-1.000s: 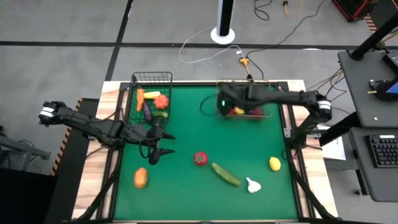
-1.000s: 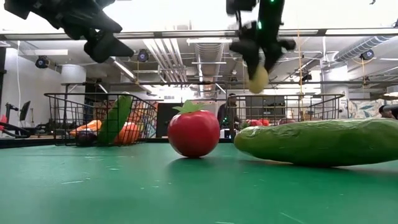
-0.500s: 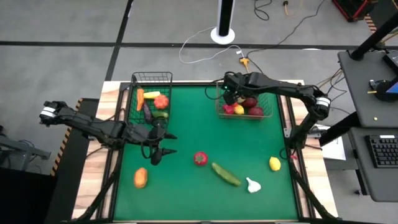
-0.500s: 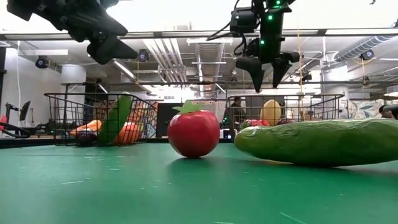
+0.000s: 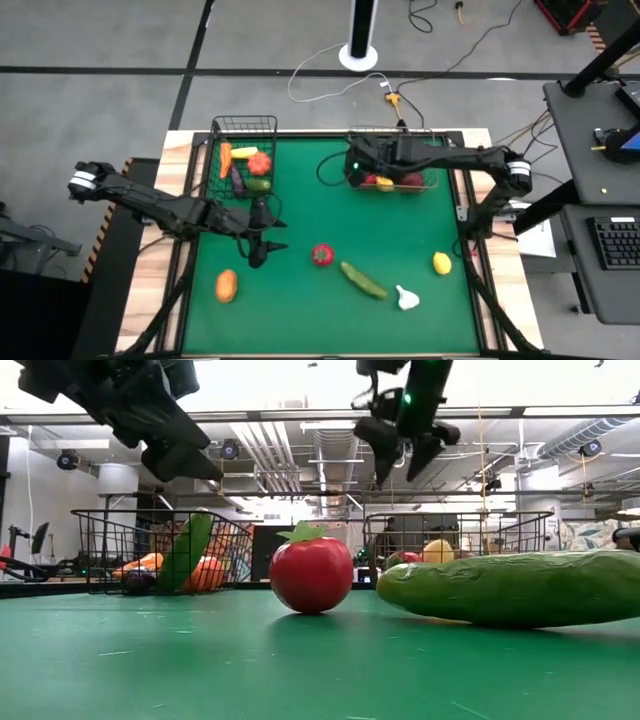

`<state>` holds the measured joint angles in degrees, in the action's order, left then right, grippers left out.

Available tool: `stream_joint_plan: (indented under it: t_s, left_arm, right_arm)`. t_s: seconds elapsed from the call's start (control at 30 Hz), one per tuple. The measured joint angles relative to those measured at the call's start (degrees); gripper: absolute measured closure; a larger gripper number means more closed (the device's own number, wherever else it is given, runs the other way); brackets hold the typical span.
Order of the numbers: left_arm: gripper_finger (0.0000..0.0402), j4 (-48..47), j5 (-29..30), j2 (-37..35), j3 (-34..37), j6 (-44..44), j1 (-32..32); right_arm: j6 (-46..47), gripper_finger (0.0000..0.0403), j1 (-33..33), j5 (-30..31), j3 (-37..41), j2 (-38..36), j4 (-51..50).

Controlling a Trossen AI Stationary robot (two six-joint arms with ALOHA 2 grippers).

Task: Sort produce into baskets
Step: Put the green cucumber into the left wire basket

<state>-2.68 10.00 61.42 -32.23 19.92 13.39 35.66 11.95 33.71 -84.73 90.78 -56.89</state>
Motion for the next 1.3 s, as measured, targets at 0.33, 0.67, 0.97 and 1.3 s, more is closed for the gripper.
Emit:
stream_joint_plan:
  t_s: [0.33,0.67,0.97,1.3]
  left_arm:
    - [0.0122,10.9,-0.3,5.1,0.0,1.1,0.9]
    - [0.0122,7.5,-2.1,10.6,-5.1,1.6,4.1]
    - [0.0122,-9.6,-2.1,13.7,-12.6,0.2,8.1]
    - [0.0127,-15.4,1.2,12.2,-16.0,1.3,15.1]
  right_arm:
    - [-6.2,0.0078,-10.9,7.0,0.0,-2.3,11.0]
    - [-9.8,0.0078,-17.8,6.2,0.0,-2.2,13.8]
    - [-11.3,0.0078,-19.0,-15.6,0.0,-1.7,14.1]
    - [6.5,0.0078,-23.4,-32.7,0.0,0.9,6.2]
